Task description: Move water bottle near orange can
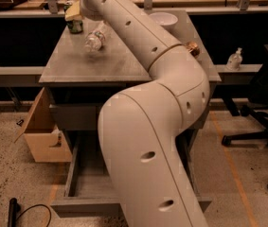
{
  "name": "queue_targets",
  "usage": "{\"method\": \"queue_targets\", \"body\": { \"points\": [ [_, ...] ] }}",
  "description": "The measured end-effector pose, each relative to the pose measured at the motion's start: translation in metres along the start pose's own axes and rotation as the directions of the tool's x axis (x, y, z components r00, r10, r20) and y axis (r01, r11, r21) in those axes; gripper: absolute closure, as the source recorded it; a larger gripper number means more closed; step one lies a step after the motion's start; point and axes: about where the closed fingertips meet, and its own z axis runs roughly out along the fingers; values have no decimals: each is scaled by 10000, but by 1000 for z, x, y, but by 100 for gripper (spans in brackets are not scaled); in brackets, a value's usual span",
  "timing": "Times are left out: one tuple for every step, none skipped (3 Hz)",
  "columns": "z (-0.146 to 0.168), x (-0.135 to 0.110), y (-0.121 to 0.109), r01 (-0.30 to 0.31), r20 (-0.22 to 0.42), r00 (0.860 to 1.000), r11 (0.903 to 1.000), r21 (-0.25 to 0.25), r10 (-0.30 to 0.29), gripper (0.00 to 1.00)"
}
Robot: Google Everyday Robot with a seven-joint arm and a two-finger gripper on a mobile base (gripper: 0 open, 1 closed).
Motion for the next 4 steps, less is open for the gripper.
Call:
{"method": "queue_targets", "body": {
  "points": [
    [27, -14, -2, 423, 651, 9971, 9981, -454, -393, 1],
    [46, -36, 6, 718, 1428, 9880, 9934, -899, -585, 19],
    [55, -54, 14, 697, 2073, 9771, 9927, -985, -480, 37],
    [47, -61, 32, -190, 2461, 9683, 9947, -1014, 436, 61]
  ]
}}
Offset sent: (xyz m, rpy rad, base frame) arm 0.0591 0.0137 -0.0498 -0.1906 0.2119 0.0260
